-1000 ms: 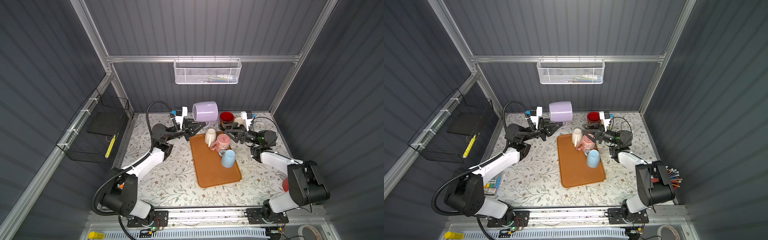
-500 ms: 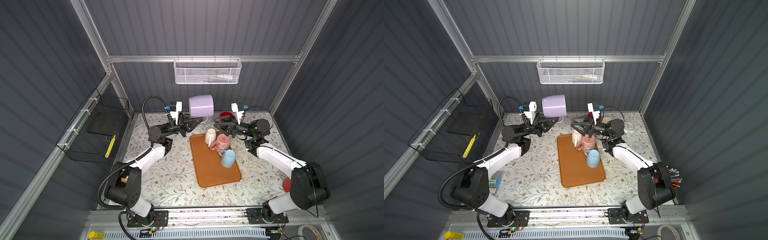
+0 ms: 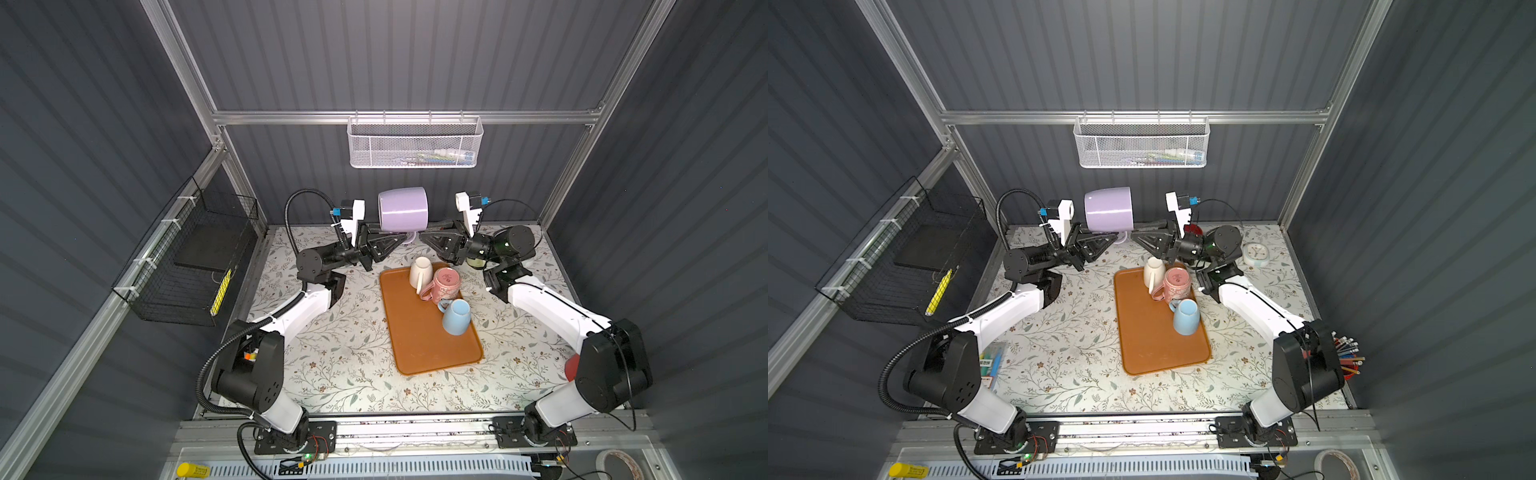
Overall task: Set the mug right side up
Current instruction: 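Close the right gripper on the lavender mug's handle beside the left gripper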
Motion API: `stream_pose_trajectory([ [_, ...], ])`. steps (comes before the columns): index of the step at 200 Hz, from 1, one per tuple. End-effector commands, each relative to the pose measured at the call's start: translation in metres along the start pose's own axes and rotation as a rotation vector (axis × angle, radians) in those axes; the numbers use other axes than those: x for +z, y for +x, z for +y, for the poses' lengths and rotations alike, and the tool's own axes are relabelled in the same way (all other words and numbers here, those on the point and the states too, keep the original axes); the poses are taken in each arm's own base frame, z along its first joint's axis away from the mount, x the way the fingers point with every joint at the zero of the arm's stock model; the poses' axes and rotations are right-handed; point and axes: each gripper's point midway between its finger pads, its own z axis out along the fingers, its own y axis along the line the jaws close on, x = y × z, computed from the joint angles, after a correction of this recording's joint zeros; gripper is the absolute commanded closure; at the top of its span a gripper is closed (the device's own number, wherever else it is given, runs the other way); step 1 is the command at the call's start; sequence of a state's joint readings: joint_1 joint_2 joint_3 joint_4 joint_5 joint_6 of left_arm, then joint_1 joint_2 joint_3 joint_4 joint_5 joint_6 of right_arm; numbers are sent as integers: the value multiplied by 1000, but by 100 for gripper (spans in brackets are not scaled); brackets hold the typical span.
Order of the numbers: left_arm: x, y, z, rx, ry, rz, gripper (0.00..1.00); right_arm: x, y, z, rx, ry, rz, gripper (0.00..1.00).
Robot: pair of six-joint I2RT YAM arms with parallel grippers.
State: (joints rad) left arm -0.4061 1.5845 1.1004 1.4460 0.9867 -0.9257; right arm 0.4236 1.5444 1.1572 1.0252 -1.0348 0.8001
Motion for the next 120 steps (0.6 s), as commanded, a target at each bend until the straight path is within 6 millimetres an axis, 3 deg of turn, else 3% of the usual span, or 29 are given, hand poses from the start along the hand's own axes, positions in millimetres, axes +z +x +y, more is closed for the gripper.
stream_pose_trajectory([
  [1, 3, -18, -16, 97, 47, -40, 100, 8, -6, 3, -22, -11, -5, 72],
  [120, 11, 11, -10, 10, 81, 16, 100, 27, -13, 8, -26, -35, 1, 79],
])
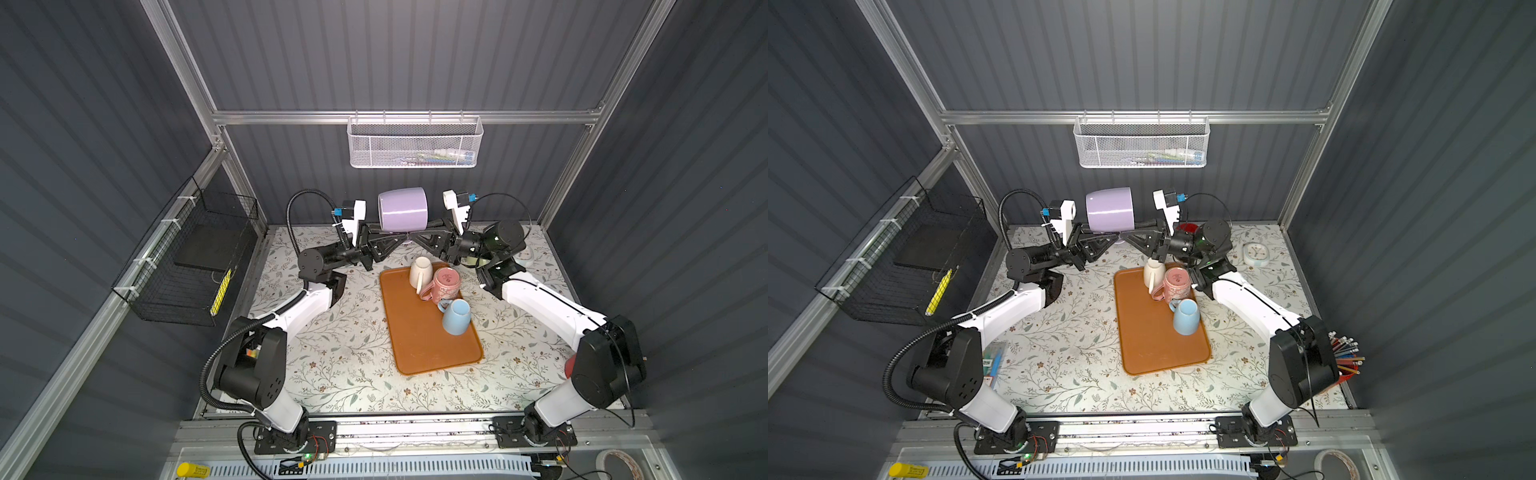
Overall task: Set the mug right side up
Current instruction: 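Close the right gripper on the lavender mug's handle beside the left gripper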
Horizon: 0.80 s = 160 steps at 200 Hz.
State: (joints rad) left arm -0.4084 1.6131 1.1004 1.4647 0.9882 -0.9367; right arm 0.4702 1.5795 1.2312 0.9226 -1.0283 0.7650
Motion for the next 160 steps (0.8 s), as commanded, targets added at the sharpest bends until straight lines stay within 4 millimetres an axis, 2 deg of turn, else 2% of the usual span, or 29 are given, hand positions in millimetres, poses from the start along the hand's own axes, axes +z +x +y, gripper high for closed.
stream_pose_trajectory([
  [1, 11, 3, -17, 30, 81, 13, 100, 6, -17, 9, -58, -19, -32, 79],
  [50, 14, 12, -16, 0, 86, 19, 100, 7, -22, 13, -66, -28, -39, 92],
  [74, 17, 18, -13, -23, 92, 27, 100, 6, -23, 15, -67, -38, -54, 95],
  [85, 18, 19, -12, -32, 93, 27, 100, 6, -23, 17, -62, -50, -57, 94],
  [101, 20, 17, -12, -34, 99, 26, 100, 7, -25, 20, -59, -61, -56, 82],
  [111, 21, 16, -11, -34, 103, 26, 100, 7, -25, 22, -63, -66, -54, 80],
  [160, 28, 29, -9, -68, 129, 54, 100, 11, -21, 25, -57, -96, -53, 83],
])
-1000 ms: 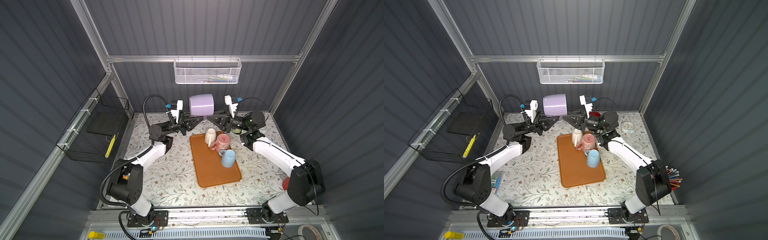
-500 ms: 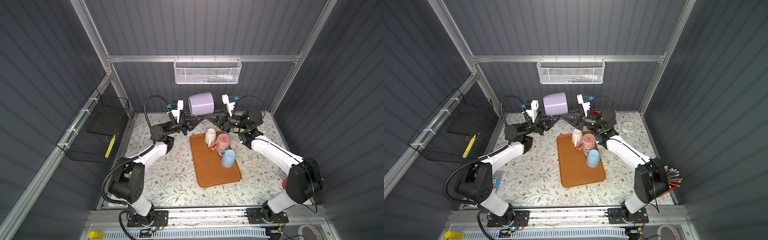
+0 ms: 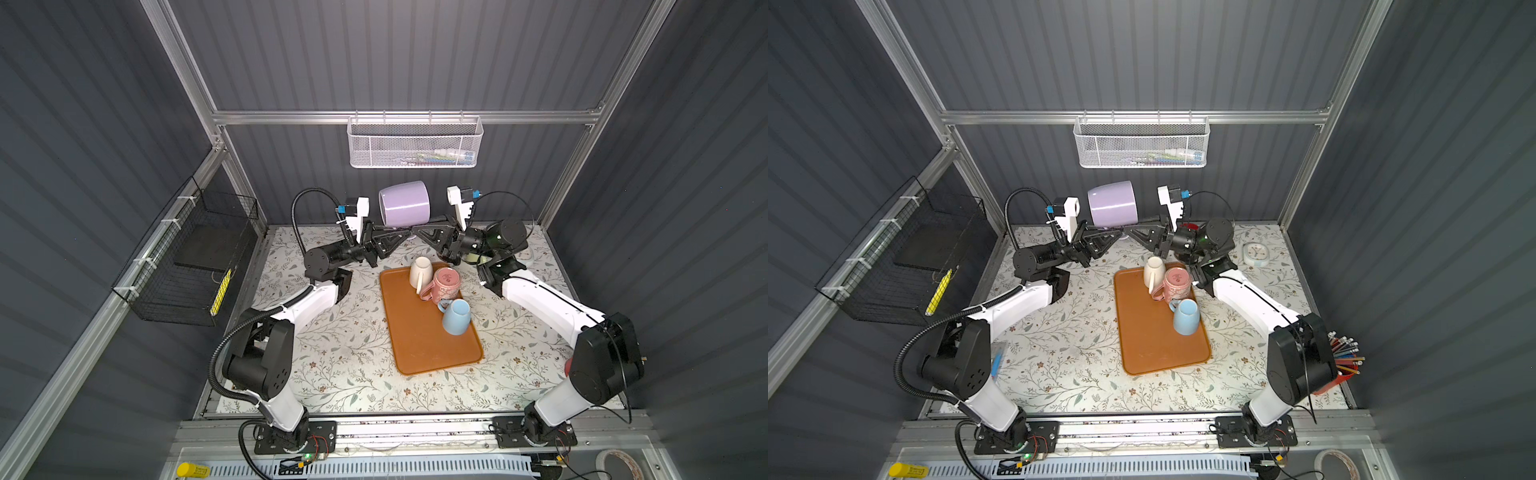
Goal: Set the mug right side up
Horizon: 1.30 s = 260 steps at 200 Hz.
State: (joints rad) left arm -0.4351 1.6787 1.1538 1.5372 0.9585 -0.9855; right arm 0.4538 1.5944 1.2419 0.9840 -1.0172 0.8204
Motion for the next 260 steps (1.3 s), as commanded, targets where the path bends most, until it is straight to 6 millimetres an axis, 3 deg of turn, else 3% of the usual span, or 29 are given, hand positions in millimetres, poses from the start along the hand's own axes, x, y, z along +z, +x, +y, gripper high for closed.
stream_pose_trajectory([
  [1, 17, 31, -12, -64, 95, 92, 100, 14, -10, 29, -59, -100, -20, 83],
  [47, 20, 36, -5, -79, 101, 101, 100, 15, -9, 35, -65, -118, -14, 75],
  [104, 20, 36, -7, -84, 106, 108, 100, 14, -11, 40, -69, -133, -30, 100],
  [148, 16, 43, -4, -100, 92, 111, 100, 11, -9, 39, -65, -119, -40, 100],
  [184, 15, 49, 5, -126, 82, 116, 72, 4, -9, 41, -104, -51, -48, 100],
  [260, 11, 53, 8, -131, 72, 130, 50, -3, -8, 46, -118, -16, -68, 100],
])
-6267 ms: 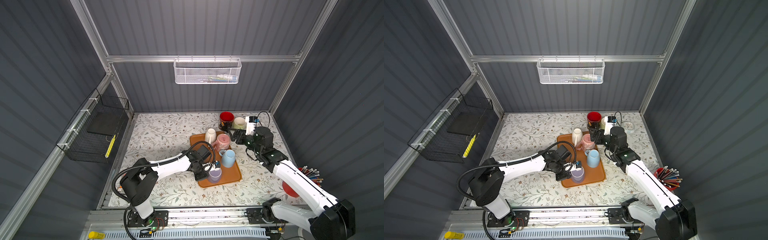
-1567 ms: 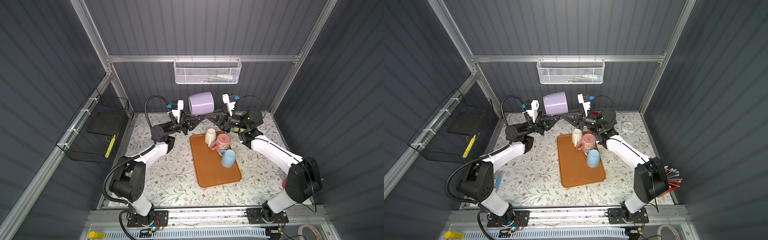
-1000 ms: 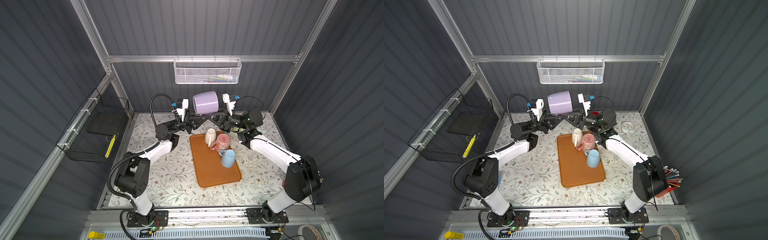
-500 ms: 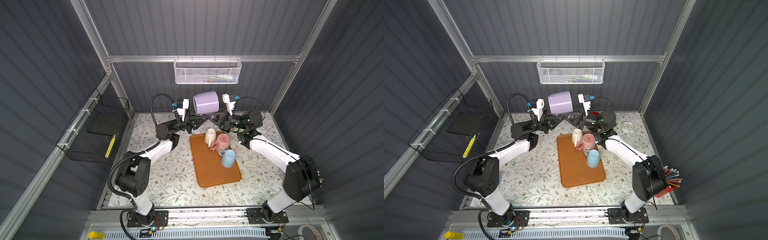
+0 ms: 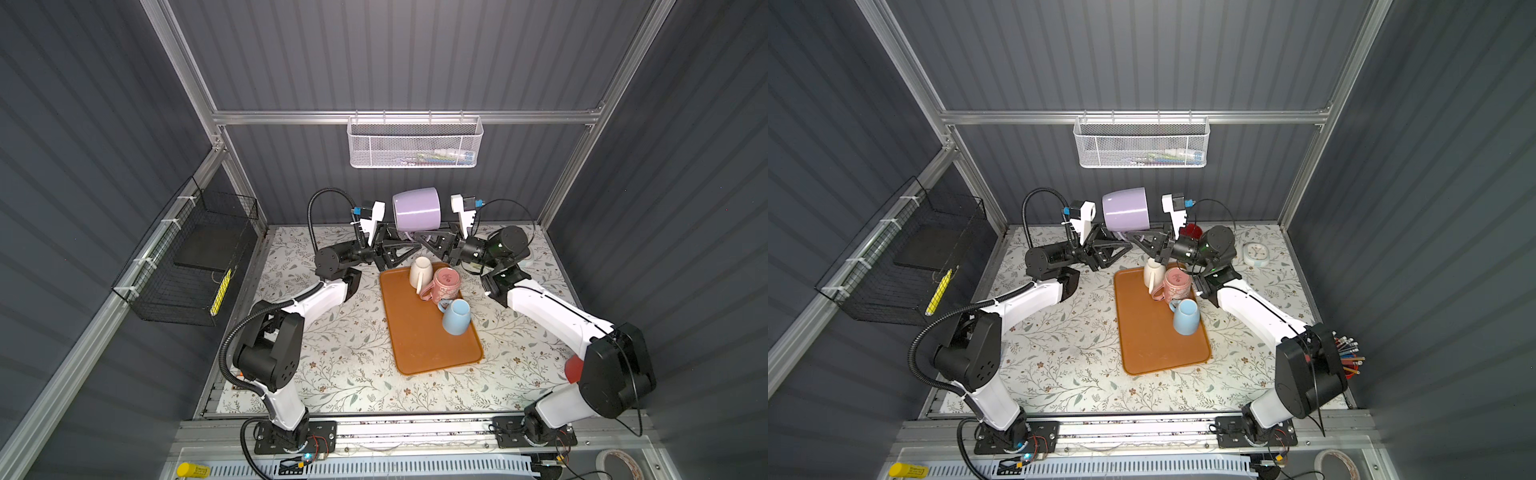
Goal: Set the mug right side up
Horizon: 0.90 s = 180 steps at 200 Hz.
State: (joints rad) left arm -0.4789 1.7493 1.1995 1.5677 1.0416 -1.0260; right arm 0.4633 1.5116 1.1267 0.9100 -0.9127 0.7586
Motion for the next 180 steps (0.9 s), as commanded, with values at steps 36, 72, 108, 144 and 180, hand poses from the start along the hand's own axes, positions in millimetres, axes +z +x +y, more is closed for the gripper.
stream_pose_trajectory([
  [36, -5, 25, 10, -71, -28, 57, 43, 3, -23, 54, -140, -123, -54, 100],
  [72, -9, 26, 12, -66, -56, 61, 39, 0, -24, 56, -153, -101, -55, 100],
  [108, -11, 27, 12, -67, -82, 81, 38, -2, -25, 56, -157, -95, -71, 100],
  [144, -12, 27, 11, -52, -104, 100, 55, -2, -24, 58, -153, -105, -66, 100],
  [180, -14, 29, 16, -44, -137, 99, 79, -5, -22, 60, -158, -96, -60, 100],
])
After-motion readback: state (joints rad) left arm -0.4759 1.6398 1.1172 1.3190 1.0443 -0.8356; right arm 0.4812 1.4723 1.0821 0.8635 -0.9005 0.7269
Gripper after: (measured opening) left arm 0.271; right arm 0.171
